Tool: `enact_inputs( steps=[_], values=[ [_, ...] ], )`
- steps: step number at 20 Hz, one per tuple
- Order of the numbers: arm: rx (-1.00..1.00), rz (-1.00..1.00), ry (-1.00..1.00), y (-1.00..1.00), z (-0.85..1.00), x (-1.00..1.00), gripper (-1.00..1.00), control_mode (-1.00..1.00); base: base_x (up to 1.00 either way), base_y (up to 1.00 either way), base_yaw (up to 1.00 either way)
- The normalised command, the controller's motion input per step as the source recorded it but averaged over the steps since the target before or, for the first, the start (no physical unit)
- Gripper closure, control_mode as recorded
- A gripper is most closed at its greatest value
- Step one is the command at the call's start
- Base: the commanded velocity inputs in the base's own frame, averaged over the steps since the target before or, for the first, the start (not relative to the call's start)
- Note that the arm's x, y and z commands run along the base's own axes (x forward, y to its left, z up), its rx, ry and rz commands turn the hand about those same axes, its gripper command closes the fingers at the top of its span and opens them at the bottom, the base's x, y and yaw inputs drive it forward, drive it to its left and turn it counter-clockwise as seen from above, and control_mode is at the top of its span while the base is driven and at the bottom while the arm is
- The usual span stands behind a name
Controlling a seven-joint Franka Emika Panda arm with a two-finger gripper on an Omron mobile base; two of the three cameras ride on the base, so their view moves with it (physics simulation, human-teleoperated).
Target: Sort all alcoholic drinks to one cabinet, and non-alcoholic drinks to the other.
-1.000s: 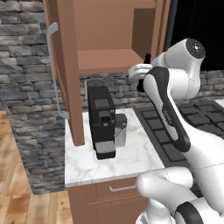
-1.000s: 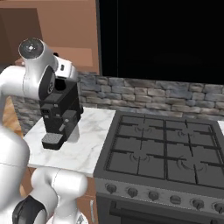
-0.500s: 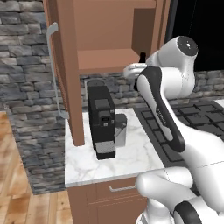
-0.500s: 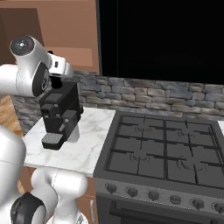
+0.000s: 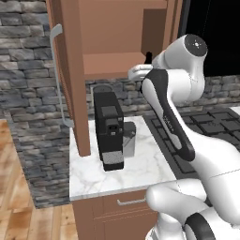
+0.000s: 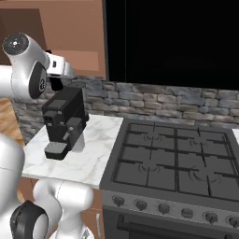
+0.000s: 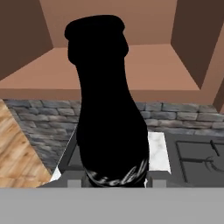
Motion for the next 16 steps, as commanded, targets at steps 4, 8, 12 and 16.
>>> enact_inputs(
  steps=[4,8,12,16],
  values=[
    [0.0,0.0,0.0,0.12,0.12,0.03,1.0,-1.0,0.0,0.0,0.0],
    [-0.01,0.0,-0.02,0.09,0.17,0.02,1.0,-1.0,0.0,0.0,0.0],
    [0.0,0.0,-0.04,0.0,0.23,0.03,1.0,-1.0,0.0,0.0,0.0],
    [0.0,0.0,-0.06,0.0,0.36,0.07,1.0,-1.0,0.0,0.0,0.0]
  ],
)
